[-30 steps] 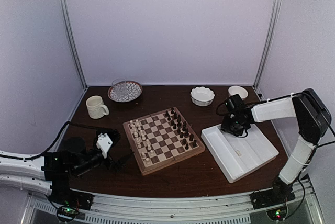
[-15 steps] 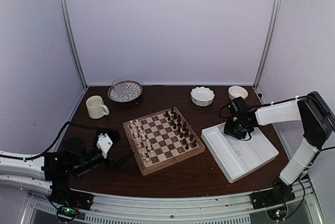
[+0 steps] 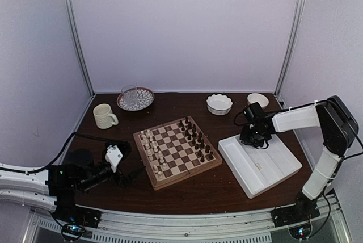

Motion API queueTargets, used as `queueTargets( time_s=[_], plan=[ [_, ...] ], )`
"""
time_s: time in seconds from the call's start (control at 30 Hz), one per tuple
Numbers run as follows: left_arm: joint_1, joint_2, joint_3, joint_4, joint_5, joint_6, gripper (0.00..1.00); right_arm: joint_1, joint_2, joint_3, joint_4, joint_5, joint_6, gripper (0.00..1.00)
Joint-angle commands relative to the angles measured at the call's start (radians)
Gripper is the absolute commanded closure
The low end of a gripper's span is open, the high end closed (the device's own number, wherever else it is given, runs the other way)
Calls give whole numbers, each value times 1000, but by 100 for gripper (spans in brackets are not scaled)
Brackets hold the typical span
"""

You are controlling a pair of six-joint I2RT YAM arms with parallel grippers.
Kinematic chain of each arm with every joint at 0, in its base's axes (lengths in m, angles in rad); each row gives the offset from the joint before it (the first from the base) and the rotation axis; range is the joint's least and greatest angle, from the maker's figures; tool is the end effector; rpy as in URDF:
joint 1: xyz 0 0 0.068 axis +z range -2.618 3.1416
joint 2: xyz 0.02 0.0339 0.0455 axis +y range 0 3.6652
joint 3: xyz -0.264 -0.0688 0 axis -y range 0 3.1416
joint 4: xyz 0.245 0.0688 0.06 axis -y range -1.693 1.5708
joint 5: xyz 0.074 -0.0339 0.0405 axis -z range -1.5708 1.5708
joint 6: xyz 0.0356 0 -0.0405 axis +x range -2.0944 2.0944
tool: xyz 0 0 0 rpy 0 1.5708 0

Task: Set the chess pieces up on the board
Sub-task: Pick up the bishop from the storage box, then pass from the right arm to the left

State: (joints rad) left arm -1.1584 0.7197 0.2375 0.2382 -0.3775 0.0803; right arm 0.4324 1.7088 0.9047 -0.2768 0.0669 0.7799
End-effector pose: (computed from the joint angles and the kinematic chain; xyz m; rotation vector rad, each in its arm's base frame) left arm 0.0803 -0.1507 0.2012 0.8251 1.6197 -0.4265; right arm 0.2925 0.1324 0.1435 0.4863 2.6407 0.3085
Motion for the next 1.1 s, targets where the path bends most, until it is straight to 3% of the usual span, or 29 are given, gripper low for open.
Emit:
queueTargets(
  time_s=[0.0, 0.1, 0.17, 0.4, 0.7, 0.87, 1.0, 1.07],
  plan=[
    [0, 6, 18, 41, 17, 11, 2, 2, 38, 15, -23, -32, -35, 76],
    [0, 10, 22, 37, 19, 12, 2, 3, -4, 0, -19, -15, -47, 90],
    [0, 9, 22, 36, 19, 10, 2, 4, -56, -27, -20, 18, -49, 93],
    [0, 4, 22, 36, 20, 8, 2, 39, -289, -146, 72, 72, -140, 92],
    [8, 71, 72, 8, 90, -68, 4, 195, -550, -288, 342, 66, -324, 92],
    [51, 117, 108, -14, 237, -146, 5, 326, -561, -307, 498, -28, -446, 90],
    [109, 124, 148, -24, 506, -227, 4, 430, -528, -292, 574, -93, -547, 90],
    [128, 123, 171, -16, 574, -289, 3, 474, -513, -288, 597, -111, -588, 90]
  ],
)
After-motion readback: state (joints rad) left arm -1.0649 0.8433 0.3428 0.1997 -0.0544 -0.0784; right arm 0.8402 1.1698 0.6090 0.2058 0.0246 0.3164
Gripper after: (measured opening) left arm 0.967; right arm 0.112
